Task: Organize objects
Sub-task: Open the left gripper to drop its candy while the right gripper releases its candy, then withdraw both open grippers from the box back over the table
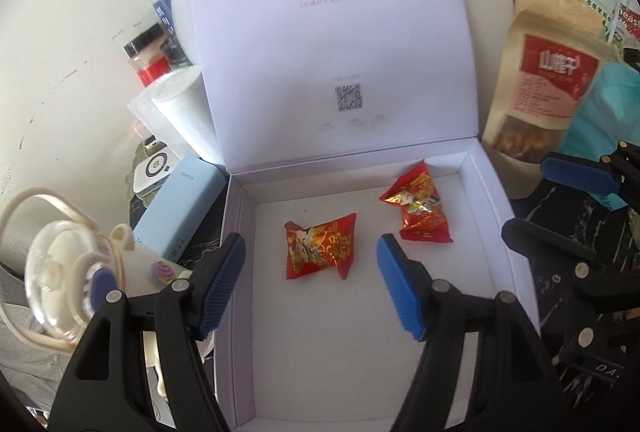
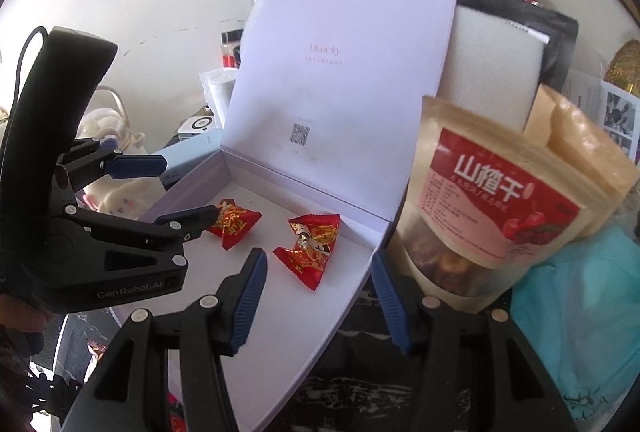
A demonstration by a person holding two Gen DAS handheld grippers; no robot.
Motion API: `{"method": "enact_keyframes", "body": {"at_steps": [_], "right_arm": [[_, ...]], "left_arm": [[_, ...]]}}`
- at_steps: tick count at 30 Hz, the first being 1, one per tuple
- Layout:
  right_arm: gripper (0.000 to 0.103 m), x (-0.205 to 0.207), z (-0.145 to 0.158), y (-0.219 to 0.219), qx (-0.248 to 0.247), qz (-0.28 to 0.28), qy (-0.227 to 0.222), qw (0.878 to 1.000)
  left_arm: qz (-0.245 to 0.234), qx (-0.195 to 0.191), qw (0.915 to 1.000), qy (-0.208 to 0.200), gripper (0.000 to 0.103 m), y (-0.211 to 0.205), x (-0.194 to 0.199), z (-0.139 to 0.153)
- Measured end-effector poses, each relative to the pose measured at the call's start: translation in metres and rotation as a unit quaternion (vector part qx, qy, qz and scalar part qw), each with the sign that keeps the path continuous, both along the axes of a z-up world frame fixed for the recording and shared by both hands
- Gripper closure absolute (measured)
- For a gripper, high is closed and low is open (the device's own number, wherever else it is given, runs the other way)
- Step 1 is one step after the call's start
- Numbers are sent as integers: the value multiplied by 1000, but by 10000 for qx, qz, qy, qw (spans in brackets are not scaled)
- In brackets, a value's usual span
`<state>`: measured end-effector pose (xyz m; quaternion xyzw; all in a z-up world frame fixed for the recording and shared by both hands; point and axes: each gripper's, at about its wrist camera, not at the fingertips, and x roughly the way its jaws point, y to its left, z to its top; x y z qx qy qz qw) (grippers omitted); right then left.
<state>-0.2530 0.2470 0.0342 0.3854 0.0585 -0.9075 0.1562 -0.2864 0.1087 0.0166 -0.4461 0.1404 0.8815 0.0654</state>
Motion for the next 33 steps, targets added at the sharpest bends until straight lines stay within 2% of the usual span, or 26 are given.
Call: {"method": "enact_keyframes", "body": {"at_steps": [4, 9, 21, 33], "right_arm": [[48, 21, 13, 0, 10, 9, 89, 10000], [48, 26, 18, -11, 16, 17, 195, 9998], [48, 92, 49, -4, 26, 43, 469, 9989], [48, 150, 60, -18, 85, 128, 631, 9979]], "left_arm": [[-2, -2, 9999, 127, 36, -3, 10, 10], [-5, 8, 9996, 265, 36, -3, 28, 27], [-22, 48, 9985, 547, 33, -4, 82, 57], [-23, 101, 9974, 710, 31, -11, 144, 69]]}}
